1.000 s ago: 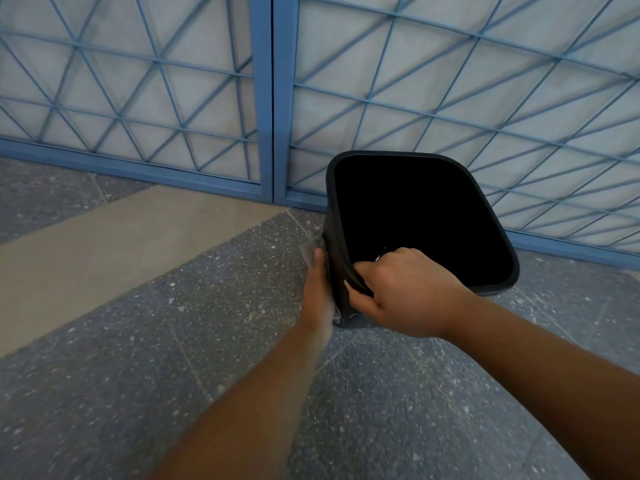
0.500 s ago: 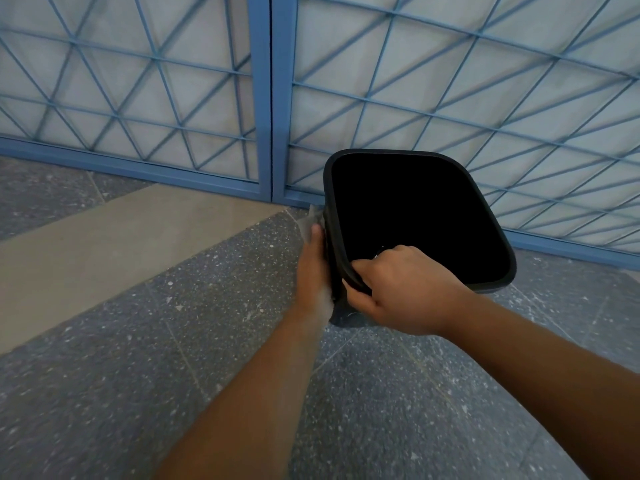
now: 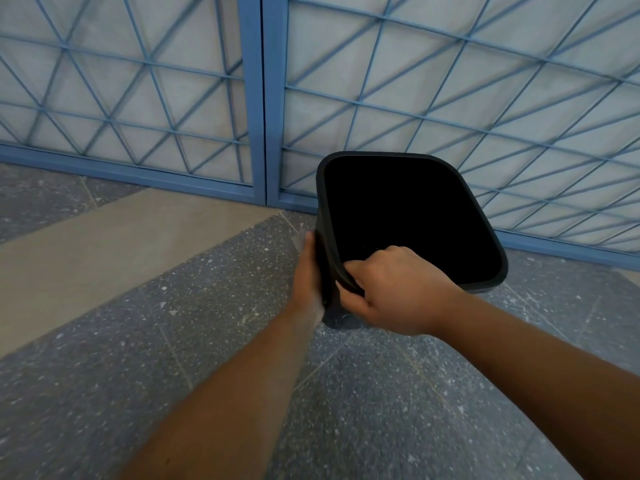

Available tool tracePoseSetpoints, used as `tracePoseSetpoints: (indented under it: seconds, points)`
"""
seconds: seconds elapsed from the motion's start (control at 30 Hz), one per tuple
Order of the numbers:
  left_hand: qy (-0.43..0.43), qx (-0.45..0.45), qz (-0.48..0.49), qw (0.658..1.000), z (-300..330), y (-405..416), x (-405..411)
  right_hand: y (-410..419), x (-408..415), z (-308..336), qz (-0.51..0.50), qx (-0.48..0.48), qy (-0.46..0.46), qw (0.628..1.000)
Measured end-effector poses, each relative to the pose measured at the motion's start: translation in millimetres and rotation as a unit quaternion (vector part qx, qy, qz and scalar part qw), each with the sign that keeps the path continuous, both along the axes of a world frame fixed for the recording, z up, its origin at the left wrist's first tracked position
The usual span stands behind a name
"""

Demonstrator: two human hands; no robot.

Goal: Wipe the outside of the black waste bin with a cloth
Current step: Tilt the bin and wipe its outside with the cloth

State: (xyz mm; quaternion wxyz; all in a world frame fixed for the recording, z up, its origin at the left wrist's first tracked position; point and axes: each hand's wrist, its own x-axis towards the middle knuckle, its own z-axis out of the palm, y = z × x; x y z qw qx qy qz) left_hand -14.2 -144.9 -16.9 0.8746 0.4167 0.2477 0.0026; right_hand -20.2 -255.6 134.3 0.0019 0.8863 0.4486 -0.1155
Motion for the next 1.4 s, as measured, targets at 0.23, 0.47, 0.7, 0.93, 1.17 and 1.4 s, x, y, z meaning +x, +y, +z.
tracePoseSetpoints:
  seconds: [0.23, 0.47, 0.7, 0.93, 1.17, 1.4]
  points:
    - [0.032, 0.004, -0.01, 0.999, -3.7, 1.8, -2.9, -0.2, 0.8, -1.2, 0.005, 0.005, -0.004, 1.0]
    - [0.001, 0.052, 0.035, 0.998, 9.2, -7.6, -11.9, -0.5, 0.3, -1.0, 0.004, 0.009, 0.001, 1.0]
    - [-0.004, 0.026, 0.031, 0.999, 29.6, 2.2, -2.8, -0.3, 0.0, -1.8, 0.002, 0.008, -0.011, 1.0]
    - [0.039, 0.003, 0.022, 0.999, 7.8, 0.6, -15.8, -0.6, -0.2, -0.4, 0.002, 0.003, -0.002, 1.0]
    - [0.003, 0.006, 0.029, 1.0, -3.1, -5.2, -15.8, -1.1, 0.7, -2.0, 0.003, 0.003, -0.001, 1.0]
    - [-0.001, -0.011, 0.058, 0.998, 7.0, 0.4, 1.6, 1.1, 3.4, -3.2, 0.003, 0.009, -0.006, 1.0]
